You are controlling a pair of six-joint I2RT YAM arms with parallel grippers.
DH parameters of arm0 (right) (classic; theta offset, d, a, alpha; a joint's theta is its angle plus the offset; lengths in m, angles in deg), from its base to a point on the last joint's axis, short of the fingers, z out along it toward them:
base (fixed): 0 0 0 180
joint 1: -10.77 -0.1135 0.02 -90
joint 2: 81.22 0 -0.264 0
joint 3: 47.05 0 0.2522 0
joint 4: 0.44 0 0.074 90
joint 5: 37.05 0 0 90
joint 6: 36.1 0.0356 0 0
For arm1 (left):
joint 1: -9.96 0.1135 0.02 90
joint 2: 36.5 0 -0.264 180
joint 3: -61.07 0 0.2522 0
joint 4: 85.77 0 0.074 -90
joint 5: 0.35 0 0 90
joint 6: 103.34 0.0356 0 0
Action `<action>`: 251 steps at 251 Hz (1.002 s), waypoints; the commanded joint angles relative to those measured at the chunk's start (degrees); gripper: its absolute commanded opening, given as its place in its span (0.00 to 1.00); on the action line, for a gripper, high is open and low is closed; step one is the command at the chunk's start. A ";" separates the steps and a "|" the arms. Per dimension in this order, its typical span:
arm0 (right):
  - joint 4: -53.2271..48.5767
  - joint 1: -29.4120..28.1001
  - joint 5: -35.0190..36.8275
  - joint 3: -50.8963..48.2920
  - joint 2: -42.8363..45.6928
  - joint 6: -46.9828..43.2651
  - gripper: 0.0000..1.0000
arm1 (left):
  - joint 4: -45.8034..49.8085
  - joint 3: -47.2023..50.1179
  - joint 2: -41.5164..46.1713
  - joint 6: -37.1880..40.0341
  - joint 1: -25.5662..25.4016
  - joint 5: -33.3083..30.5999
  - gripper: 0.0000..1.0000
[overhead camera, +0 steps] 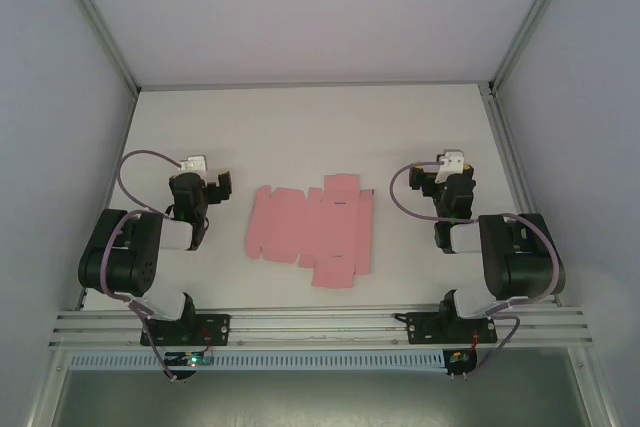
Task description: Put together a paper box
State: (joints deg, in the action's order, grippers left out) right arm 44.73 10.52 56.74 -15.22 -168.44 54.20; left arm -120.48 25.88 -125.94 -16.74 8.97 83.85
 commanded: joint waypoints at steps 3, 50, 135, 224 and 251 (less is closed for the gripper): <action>0.96 -0.50 0.69 0.48 0.16 0.61 0.98 | -2.29 -0.72 0.26 0.14 0.64 -1.09 1.00; 0.92 -0.54 0.69 0.50 0.16 0.65 0.98 | -2.31 -0.71 0.33 0.11 0.72 -1.06 1.00; 0.75 -0.45 0.39 0.63 0.14 0.85 0.98 | -2.11 -0.80 0.35 0.05 0.65 -1.12 1.00; 0.75 -0.45 0.38 0.60 0.16 0.85 0.98 | -1.86 -0.95 0.33 0.14 0.69 -1.00 1.00; 1.29 -0.45 0.48 0.67 0.42 1.09 0.98 | -1.96 -0.92 0.37 0.10 0.64 -1.00 1.00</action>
State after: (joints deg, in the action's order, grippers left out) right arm 44.71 10.52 56.72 -15.22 -168.44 54.20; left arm -120.48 25.90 -125.94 -16.76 8.97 83.85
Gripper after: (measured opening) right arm 0.983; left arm 0.999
